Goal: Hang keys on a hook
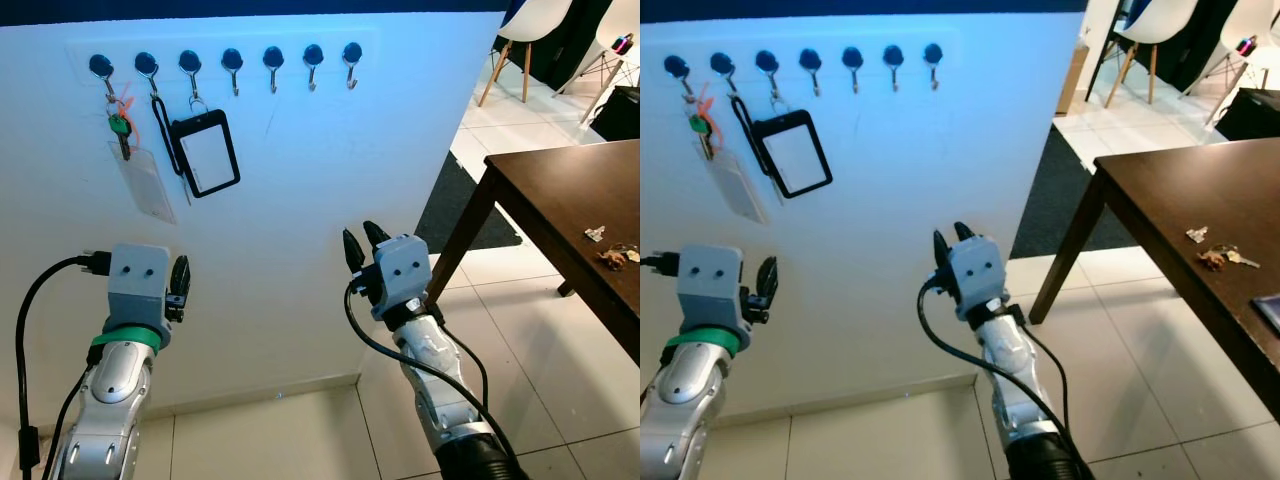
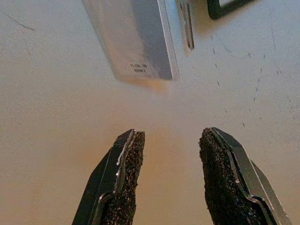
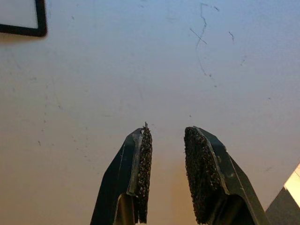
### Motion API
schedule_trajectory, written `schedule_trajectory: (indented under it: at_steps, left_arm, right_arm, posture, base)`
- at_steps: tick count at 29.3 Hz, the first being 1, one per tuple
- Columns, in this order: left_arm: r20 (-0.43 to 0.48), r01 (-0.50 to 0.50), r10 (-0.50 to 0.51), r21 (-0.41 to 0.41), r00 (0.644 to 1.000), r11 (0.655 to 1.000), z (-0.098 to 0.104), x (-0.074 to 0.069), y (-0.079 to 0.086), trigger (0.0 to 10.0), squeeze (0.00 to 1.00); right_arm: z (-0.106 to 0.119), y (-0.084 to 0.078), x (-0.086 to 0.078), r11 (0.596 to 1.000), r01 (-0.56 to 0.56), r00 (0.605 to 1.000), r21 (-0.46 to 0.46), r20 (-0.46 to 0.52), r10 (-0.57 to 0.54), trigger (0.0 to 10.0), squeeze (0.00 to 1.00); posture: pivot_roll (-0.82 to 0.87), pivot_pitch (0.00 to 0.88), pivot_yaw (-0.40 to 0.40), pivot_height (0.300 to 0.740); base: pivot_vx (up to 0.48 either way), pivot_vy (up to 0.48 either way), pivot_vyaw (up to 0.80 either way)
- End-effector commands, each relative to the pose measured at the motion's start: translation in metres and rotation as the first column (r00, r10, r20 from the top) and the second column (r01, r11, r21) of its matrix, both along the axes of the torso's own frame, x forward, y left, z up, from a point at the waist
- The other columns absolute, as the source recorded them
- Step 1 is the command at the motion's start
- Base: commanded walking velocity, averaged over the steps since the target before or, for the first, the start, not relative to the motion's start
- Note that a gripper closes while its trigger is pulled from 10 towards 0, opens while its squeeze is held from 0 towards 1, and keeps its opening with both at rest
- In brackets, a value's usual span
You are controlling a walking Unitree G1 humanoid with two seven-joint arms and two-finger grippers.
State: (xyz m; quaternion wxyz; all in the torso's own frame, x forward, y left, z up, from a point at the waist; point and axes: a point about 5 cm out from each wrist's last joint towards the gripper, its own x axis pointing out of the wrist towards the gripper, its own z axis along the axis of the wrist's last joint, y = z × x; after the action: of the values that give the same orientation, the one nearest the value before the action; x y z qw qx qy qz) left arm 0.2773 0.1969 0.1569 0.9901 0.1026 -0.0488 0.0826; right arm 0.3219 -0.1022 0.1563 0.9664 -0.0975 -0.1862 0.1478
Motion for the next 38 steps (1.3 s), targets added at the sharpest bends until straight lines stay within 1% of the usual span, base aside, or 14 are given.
schedule_trajectory:
  at_steps: [1, 2, 6, 8, 9, 10, 12, 14, 17, 24, 25, 27, 30, 38]
  left_arm:
    - [-0.006, -0.017, 0.017, -0.008, 1.0, 1.0, -0.0039, -0.002, 0.0033, 10.0, 0.0]
    - [0.008, -0.017, 0.018, -0.014, 1.0, 1.0, -0.004, -0.0014, 0.003, 10.0, 0.0]
    - [0.014, -0.01, 0.01, -0.015, 1.0, 1.0, -0.0045, -0.0007, 0.0011, 10.0, 0.0]
    - [-0.001, 0.017, -0.017, -0.041, 1.0, 0.999, -0.006, 0.0001, -0.0014, 10.0, 0.0]
    - [-0.001, 0.017, -0.017, -0.041, 1.0, 0.999, -0.006, 0.0001, -0.0014, 10.0, 0.0]
    - [-0.024, 0.031, -0.032, -0.045, 0.999, 0.999, -0.008, 0.0009, -0.0024, 10.0, 0.0]
    - [-0.024, 0.031, -0.032, -0.045, 0.999, 0.999, -0.008, 0.0009, -0.0024, 10.0, 0.0]
    - [-0.044, 0.041, -0.044, -0.061, 0.998, 0.997, -0.0097, 0.0013, -0.0023, 10.0, 0.0]
    - [-0.077, 0.045, -0.054, -0.114, 0.996, 0.992, -0.0126, 0.0021, 0.0001, 10.0, 0.0]
    - [-0.079, 0.035, -0.045, -0.122, 0.996, 0.992, -0.0137, 0.0028, 0.0017, 10.0, 0.0]
    - [-0.076, 0.029, -0.038, -0.12, 0.996, 0.992, -0.0132, 0.0033, 0.0041, 10.0, 0.0]
    - [-0.075, 0.026, -0.035, -0.118, 0.997, 0.993, -0.0131, 0.0037, 0.0053, 10.0, 0.0]
    - [-0.075, 0.023, -0.033, -0.124, 0.997, 0.992, -0.0125, 0.0053, 0.0066, 10.0, 0.0]
    - [-0.061, 0.034, -0.042, -0.119, 0.997, 0.992, -0.0092, 0.0056, 0.0058, 10.0, 0.0]
  right_arm:
    - [-0.0021, 0.0006, 0.0012, 1.0, 0.001, 1.0, 0.012, -0.016, -0.001, 10.0, 0.0]
    - [-0.0031, 0.0003, 0.0018, 1.0, -0.002, 1.0, 0.012, -0.012, 0.002, 10.0, 0.0]
    - [-0.0051, -0.0001, 0.0023, 1.0, 0.004, 1.0, 0.01, -0.019, -0.004, 10.0, 0.0]
    - [-0.0069, -0.0025, 0.0035, 1.0, 0.023, 0.999, 0.02, -0.037, -0.022, 10.0, 0.0]
    - [-0.0069, -0.0025, 0.0035, 1.0, 0.023, 0.999, 0.02, -0.037, -0.022, 10.0, 0.0]
    - [-0.0071, -0.0041, 0.0043, 0.999, 0.032, 0.999, 0.031, -0.045, -0.031, 10.0, 0.0]
    - [-0.0071, -0.0041, 0.0043, 0.999, 0.032, 0.999, 0.031, -0.045, -0.031, 10.0, 0.0]
    - [-0.007, -0.0049, 0.0049, 0.999, 0.038, 0.998, 0.038, -0.048, -0.037, 10.0, 0.0]
    - [-0.0063, -0.0035, 0.0053, 0.998, 0.042, 0.998, 0.046, -0.048, -0.04, 10.0, 0.0]
    - [-0.0071, -0.0019, 0.0054, 0.999, 0.035, 0.998, 0.041, -0.05, -0.033, 10.0, 0.0]
    - [-0.0057, 0.0, 0.0066, 0.998, 0.035, 0.999, 0.043, -0.044, -0.033, 10.0, 0.0]
    - [-0.0045, -0.0009, 0.0079, 0.998, 0.046, 0.998, 0.051, -0.042, -0.044, 10.0, 0.0]
    - [-0.0032, -0.0014, 0.0089, 0.997, 0.055, 0.998, 0.061, -0.042, -0.052, 10.0, 0.0]
    - [-0.0032, -0.0005, 0.0091, 0.998, 0.045, 0.998, 0.052, -0.041, -0.043, 10.0, 0.0]
  posture:
    - [-0.05, 0.0, 0.065, 0.74]
    - [-0.05, 0.001, 0.063, 0.74]
    - [-0.05, 0.004, 0.065, 0.74]
    - [-0.06, 0.005, 0.066, 0.74]
    - [-0.06, 0.005, 0.066, 0.74]
    - [-0.06, 0.006, 0.069, 0.74]
    - [-0.06, 0.006, 0.069, 0.74]
    - [-0.05, 0.005, 0.073, 0.74]
    - [-0.06, 0.007, 0.073, 0.74]
    - [-0.05, 0.003, 0.077, 0.74]
    - [-0.06, 0.007, 0.101, 0.74]
    - [-0.05, 0.022, 0.096, 0.74]
    - [-0.04, 0.016, 0.097, 0.74]
    - [-0.03, 0.022, 0.099, 0.74]
  base:
    - [0.0, 0.0, 0.0]
    - [0.0, 0.0, 0.0]
    - [0.0, 0.0, 0.0]
    - [0.0, 0.0, -0.8]
    - [0.0, 0.0, -0.8]
    - [0.0, 0.0, -0.8]
    - [0.0, 0.0, -0.8]
    - [0.0, 0.0, -0.8]
    - [0.0, 0.0, -0.8]
    - [0.0, 0.0, -0.8]
    - [0.0, 0.0, -0.8]
    - [0.0, 0.0, -0.8]
    - [0.0, 0.0, -0.8]
    - [0.0, 0.0, -0.8]
